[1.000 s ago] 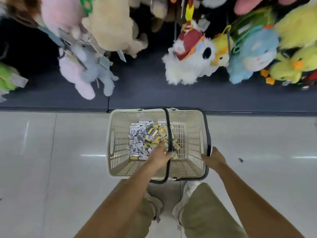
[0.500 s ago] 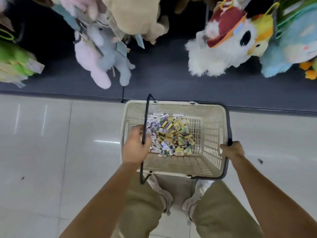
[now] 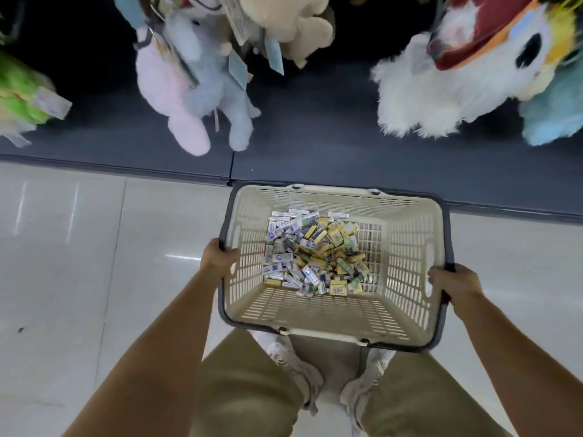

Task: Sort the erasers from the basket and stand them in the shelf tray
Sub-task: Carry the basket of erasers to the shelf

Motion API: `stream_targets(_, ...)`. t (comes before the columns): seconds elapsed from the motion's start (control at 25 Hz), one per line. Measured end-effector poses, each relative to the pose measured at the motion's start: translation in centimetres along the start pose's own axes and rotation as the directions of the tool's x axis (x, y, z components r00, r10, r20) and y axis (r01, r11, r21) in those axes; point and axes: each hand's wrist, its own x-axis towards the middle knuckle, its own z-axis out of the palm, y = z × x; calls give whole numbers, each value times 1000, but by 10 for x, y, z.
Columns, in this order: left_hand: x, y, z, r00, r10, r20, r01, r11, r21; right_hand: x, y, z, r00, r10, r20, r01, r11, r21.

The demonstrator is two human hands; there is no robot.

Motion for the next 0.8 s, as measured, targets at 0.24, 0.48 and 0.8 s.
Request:
stream_targets(0.24, -28, -3, -20, 993, -93, 76, 107, 972, -210, -25, 0, -23, 996, 83, 38, -87, 988, 126)
stream_targets(0.48, -147, 32, -98, 995, -24, 101, 43, 980, -193, -129, -12, -111, 995, 96, -12, -94, 987, 132)
stream_targets(0.8, -312, 76, -210, 950, 136, 282, -182, 972, 147, -334, 28, -243, 991, 133, -32, -120, 956, 267)
